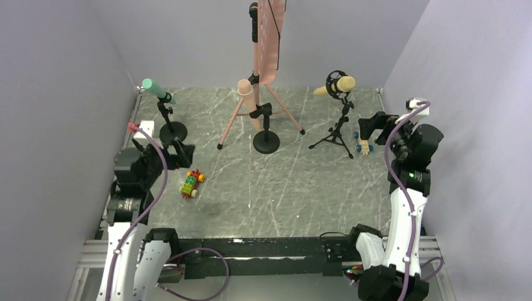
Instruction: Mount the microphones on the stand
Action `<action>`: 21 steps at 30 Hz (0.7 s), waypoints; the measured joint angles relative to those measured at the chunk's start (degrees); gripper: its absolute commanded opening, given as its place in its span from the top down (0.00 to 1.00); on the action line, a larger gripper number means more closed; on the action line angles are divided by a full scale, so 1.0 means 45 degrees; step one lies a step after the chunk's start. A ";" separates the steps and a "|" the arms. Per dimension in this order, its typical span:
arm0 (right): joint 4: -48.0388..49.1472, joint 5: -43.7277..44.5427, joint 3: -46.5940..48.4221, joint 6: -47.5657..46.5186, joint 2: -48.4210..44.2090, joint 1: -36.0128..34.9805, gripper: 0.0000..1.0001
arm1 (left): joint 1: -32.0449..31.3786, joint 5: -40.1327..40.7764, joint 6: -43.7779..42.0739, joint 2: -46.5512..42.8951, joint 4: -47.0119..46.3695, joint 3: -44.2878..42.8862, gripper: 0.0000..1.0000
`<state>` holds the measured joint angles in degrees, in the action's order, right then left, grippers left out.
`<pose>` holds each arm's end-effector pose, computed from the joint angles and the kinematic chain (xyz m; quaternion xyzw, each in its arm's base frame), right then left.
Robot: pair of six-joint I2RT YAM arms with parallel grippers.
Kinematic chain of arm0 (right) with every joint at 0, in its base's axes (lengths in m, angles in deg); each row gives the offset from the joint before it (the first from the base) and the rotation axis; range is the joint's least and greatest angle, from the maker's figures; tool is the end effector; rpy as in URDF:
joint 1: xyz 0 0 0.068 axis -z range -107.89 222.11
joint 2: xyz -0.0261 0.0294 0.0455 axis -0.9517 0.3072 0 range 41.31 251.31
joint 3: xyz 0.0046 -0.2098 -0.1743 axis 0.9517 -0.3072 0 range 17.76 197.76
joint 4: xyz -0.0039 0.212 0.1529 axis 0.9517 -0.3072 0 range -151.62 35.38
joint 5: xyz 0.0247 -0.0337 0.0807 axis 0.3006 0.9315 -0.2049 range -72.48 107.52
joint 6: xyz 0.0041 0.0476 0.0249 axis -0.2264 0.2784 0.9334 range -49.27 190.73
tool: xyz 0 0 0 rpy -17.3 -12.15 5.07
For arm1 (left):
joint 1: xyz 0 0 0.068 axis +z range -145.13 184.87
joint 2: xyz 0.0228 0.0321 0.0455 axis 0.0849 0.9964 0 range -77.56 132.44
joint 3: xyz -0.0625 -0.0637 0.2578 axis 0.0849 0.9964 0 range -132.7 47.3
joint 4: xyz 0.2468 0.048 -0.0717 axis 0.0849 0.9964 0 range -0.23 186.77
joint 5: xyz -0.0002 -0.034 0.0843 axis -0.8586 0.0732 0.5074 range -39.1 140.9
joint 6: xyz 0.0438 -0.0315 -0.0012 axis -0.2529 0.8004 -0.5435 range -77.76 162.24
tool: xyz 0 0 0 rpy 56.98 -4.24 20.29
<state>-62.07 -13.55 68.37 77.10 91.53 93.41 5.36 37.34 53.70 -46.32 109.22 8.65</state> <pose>0.1923 -0.0552 0.3652 0.0004 0.7433 0.1161 0.6588 0.1358 -0.0072 0.3187 -0.0065 0.7755 -0.1511 0.6130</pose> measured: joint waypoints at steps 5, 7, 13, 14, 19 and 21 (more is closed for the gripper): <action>-0.2409 0.1511 0.0792 0.1219 -0.0622 0.0000 0.00 | 0.0015 -0.0855 0.1243 0.1195 0.0617 -0.3648 0.01; -0.3138 0.2108 0.1263 0.1413 -0.0588 0.0000 0.00 | 0.0015 -0.1151 0.1598 0.1273 0.0520 -0.4935 0.01; -0.3769 0.3123 0.1904 0.1651 -0.1093 0.0000 0.00 | 0.0015 -0.1681 0.2059 0.0379 0.0704 -0.5824 0.01; -0.3774 0.3167 0.1914 0.1681 -0.1239 0.0000 0.00 | 0.0010 -0.1695 0.2059 0.0262 0.0835 -0.5799 0.01; -0.3789 0.3279 0.1933 0.1792 -0.1792 0.0000 0.00 | 0.0015 -0.1802 0.1987 -0.0345 0.1525 -0.5115 0.01; -0.3808 0.3381 0.1938 0.1855 -0.1894 0.0000 0.00 | 0.0015 -0.1899 0.1938 -0.0515 0.1802 -0.4804 0.01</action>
<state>-79.20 1.66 77.09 85.45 83.00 93.41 5.43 28.79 62.42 -48.64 117.33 -12.97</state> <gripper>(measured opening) 0.995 0.994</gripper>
